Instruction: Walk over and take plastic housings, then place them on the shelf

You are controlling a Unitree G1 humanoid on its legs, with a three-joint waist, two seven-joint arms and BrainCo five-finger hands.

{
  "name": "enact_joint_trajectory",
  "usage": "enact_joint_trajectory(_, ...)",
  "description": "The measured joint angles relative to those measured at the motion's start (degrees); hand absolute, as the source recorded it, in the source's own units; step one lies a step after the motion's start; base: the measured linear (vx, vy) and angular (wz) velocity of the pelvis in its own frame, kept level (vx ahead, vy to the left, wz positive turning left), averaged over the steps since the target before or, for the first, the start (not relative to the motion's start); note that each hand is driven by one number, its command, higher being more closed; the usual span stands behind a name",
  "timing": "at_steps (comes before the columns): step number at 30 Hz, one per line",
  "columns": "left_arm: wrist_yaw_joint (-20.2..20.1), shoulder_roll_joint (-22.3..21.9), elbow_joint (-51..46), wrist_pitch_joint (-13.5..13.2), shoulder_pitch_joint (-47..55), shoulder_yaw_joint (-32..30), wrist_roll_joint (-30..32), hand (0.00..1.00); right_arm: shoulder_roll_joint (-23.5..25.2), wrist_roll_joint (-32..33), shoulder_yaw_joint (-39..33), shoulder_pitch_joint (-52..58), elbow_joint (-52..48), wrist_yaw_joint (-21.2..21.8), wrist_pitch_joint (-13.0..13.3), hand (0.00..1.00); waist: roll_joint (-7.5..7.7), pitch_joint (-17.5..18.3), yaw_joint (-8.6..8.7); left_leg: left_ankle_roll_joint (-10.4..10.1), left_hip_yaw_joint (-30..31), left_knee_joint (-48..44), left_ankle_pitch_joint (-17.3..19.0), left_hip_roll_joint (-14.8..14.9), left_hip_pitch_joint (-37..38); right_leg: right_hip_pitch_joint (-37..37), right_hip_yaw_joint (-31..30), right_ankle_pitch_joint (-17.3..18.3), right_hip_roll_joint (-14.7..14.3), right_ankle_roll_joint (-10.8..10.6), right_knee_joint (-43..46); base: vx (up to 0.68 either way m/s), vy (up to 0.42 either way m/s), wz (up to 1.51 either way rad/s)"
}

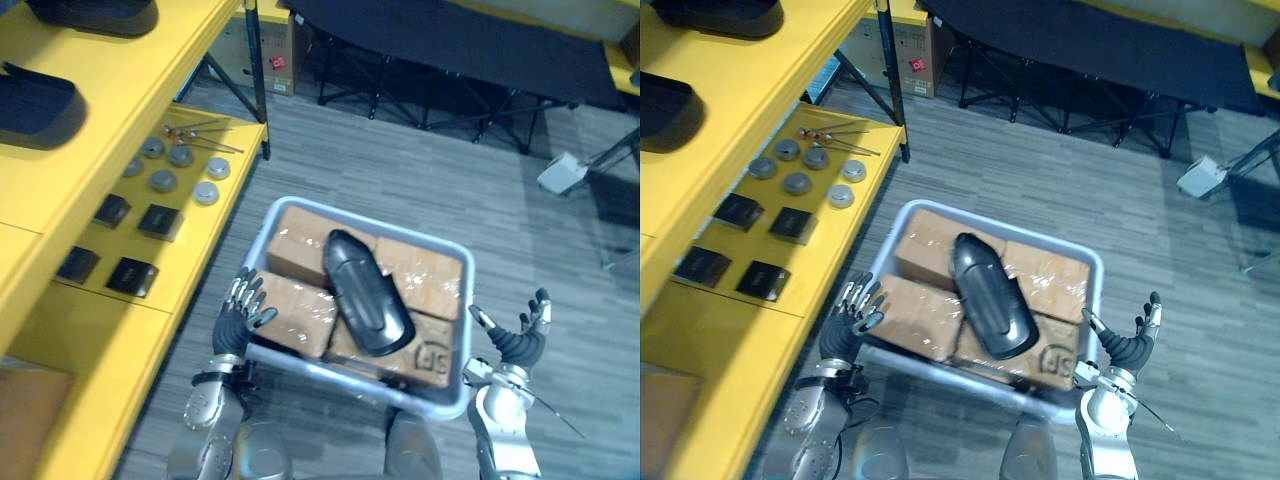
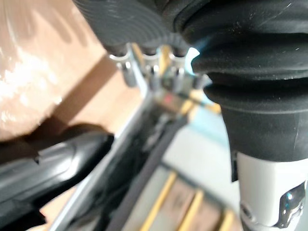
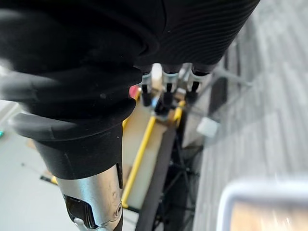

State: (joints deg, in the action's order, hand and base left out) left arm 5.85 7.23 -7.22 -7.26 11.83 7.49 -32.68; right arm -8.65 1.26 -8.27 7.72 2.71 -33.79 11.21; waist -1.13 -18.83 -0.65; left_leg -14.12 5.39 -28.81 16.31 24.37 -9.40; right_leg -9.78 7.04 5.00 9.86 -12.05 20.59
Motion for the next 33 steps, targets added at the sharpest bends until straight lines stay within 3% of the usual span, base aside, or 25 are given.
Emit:
enact_joint_trajectory(1,-0.12,-0.82,0.04,0.55,-0.06,0.86,0.01,0.0,-0.94,0.23,-0.97,-0.38,0.09,-0.11,-0.44,0.0,-0.47,-0.38,0.28,0.66,0.83,0.55,-1.69,0.17,-0.76,-0.24,1.08,0.78,-0.21,0.88,0.72,-0.01,-0.53,0.55)
enact_joint_trajectory(2,-0.19,-1.94,0.09,1.61,-0.16,2.88,-0.07,0.0,-2.38,1.44,-2.93,-0.33,0.42,-0.03,-1.33,0.0,-0.84,-0.95,0.5,1.78,0.56,2.34,-5.9,-0.03,-1.32,-0.29,3.1,1.46,-0.05,1.96,2.06,-0.02,-0.459,0.87)
enact_joint_trajectory(3,-0.99,-2.08,0.03,1.9,-0.01,4.71,-0.74,0.0,-3.14,2.76,-4.83,0.19,0.44,-0.12,-1.61,0.0,-0.72,-1.01,1.0,3.0,-1.43,4.74,-10.33,-0.41,-1.83,-0.04,5.38,1.92,0.92,2.79,2.52,0.01,-0.435,0.87)
enact_joint_trajectory(5,-2.65,-2.07,0.48,1.74,-0.64,6.35,-0.99,0.0,-4.16,2.79,-7.56,-0.05,0.37,-0.15,-1.56,0.0,-0.26,-1.59,1.46,4.63,-5.37,9.33,-14.52,-2.11,-1.73,-0.31,7.31,2.27,3.18,3.25,2.42,-0.02,-0.201,0.77)
enact_joint_trajectory(8,-3.01,-2.0,1.85,1.55,-1.76,8.47,-0.71,0.0,-5.75,2.81,-8.26,-0.51,0.49,0.13,-2.38,0.0,-0.8,-2.33,1.52,4.35,-6.32,12.1,-14.71,-4.07,-2.47,-1.48,8.26,2.36,5.17,2.58,2.13,-0.09,0.019,0.4)
enact_joint_trajectory(10,-2.94,-1.78,3.08,0.82,-2.23,8.64,-0.72,0.0,-5.86,3.08,-7.11,-2.42,2.33,1.62,-3.84,0.0,-1.02,-2.81,1.45,2.16,-7.69,12.18,-12.32,-5.23,-4.78,-3.61,8.43,1.95,6.94,1.18,3.1,-0.15,0.198,0.3)
enact_joint_trajectory(13,-2.07,0.26,5.9,0.22,-2.87,8.69,-0.82,0.0,-5.85,3.54,-4.24,-7.28,8.88,2.73,-4.87,0.0,1.19,-4.55,0.25,0.92,-7.13,9.86,-12.1,-7.58,-7.92,-4.52,8.1,0.13,9.06,-0.59,2.08,-0.12,0.153,0.2)
enact_joint_trajectory(17,-1.79,1.73,6.67,0.18,-3.17,8.45,-0.98,0.0,-6.69,3.53,-2.54,-13.52,16.34,4.4,-4.9,0.0,1.23,-5.6,-1.89,0.76,-5.34,8.18,-12.26,-8.93,-11.03,-4.32,8.91,-1.79,9.44,-1.36,-0.6,-0.06,0.067,0.23)
enact_joint_trajectory(22,-1.82,1.2,7.92,0.09,-4.42,8.89,-0.97,0.0,-10.83,3.51,1.96,-25.29,26.1,7.55,-5.04,0.0,0.41,-6.93,-3.35,0.83,-2.61,8.27,-13.15,-10.08,-14.0,-4.43,11.83,-2.1,10.03,-1.67,-0.95,-0.01,-0.001,0.25)
enact_joint_trajectory(26,-1.83,1.14,9.73,0.06,-5.71,9.06,-0.98,0.0,-13.34,3.52,3.76,-31.8,32.13,7.63,-5.41,0.0,0.3,-7.06,-4.86,0.82,-1.23,8.87,-13.85,-10.43,-15.39,-4.69,13.31,-2.1,10.16,-1.66,-1.06,0.03,-0.019,0.21)
enact_joint_trajectory(28,-1.84,0.94,9.77,-0.21,-5.77,9.02,-0.99,0.0,-15.21,3.62,4.16,-34.97,34.8,7.71,-6.23,0.0,0.19,-7.13,-5.44,1.1,-1.07,9.79,-14.72,-11.16,-15.53,-4.71,13.69,-2.1,10.8,-1.66,-1.14,0.02,-0.002,0.21)
enact_joint_trajectory(33,-1.8,0.52,11.43,-0.5,-6.92,9.5,-1.03,0.0,-19.26,4.24,6.33,-41.74,39.72,11.05,-9.65,0.0,-1.7,-8.15,-6.9,1.04,0.27,13.0,-17.22,-11.86,-15.79,-4.66,15.68,-2.15,11.25,-1.59,-1.38,-0.03,-0.008,0.18)
